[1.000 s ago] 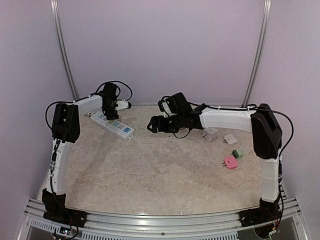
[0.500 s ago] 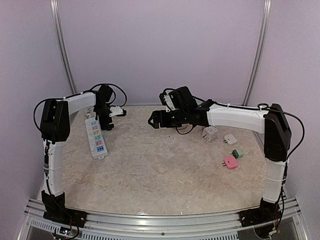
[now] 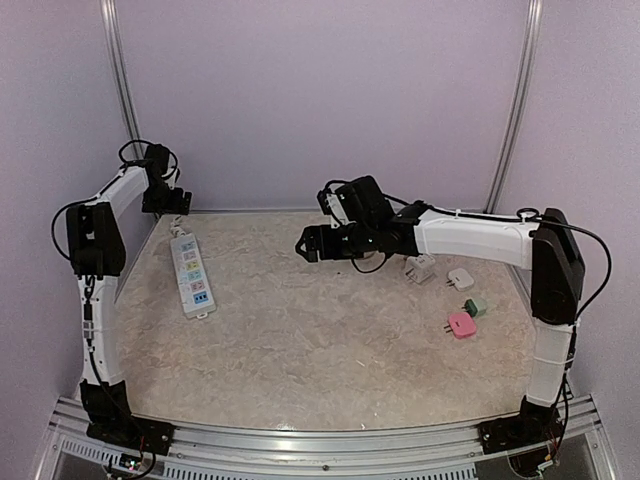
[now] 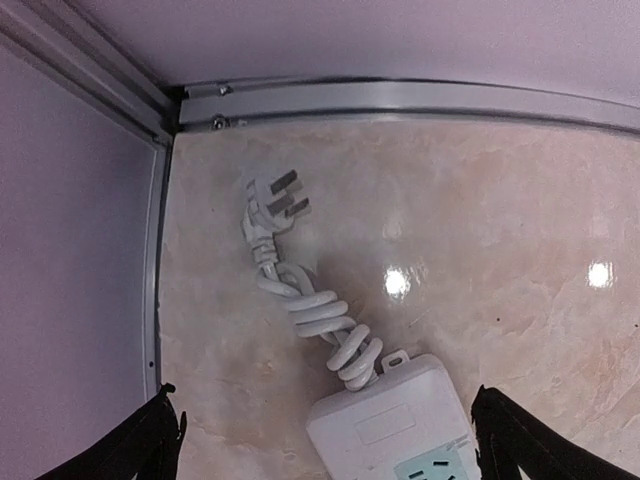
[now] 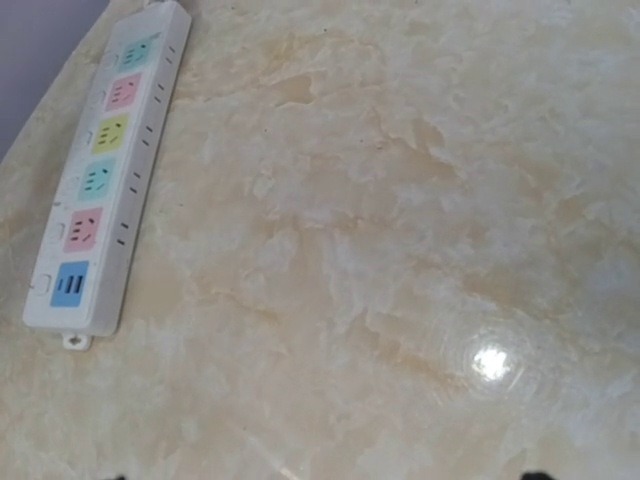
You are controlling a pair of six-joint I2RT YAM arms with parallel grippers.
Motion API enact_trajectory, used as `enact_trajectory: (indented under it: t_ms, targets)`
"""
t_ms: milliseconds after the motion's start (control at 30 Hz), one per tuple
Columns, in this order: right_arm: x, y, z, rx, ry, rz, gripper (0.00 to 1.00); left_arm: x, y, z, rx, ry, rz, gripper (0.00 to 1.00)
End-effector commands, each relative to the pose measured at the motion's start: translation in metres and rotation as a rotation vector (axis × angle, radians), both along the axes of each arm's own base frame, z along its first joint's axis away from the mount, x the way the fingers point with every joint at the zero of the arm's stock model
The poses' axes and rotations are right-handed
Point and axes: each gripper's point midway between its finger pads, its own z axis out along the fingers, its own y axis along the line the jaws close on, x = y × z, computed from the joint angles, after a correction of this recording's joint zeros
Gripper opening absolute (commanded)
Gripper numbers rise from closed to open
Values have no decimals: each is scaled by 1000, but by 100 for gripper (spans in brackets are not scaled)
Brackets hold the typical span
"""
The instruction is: Insert the plug
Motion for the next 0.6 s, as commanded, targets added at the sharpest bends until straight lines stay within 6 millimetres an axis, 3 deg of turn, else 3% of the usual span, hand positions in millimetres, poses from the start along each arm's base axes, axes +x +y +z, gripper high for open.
enact_trajectory:
  t_ms: [0, 267, 433, 467, 567]
  targets:
    - [-9, -4, 8, -17, -10, 4, 83, -29, -12, -56, -201, 145, 186, 99]
    - [-11, -7, 7, -25, -8, 3, 84, -52, -13, -77, -246, 169, 317, 99]
    - [-12, -9, 6, -28, -9, -1, 84, -56, -20, -77, -268, 170, 323, 99]
    - [-12, -9, 6, -29, -10, -2, 84, -59, -37, -79, -272, 186, 295, 99]
    - [-12, -10, 7, -31, -12, -6, 85, -72, -56, -88, -274, 225, 267, 99]
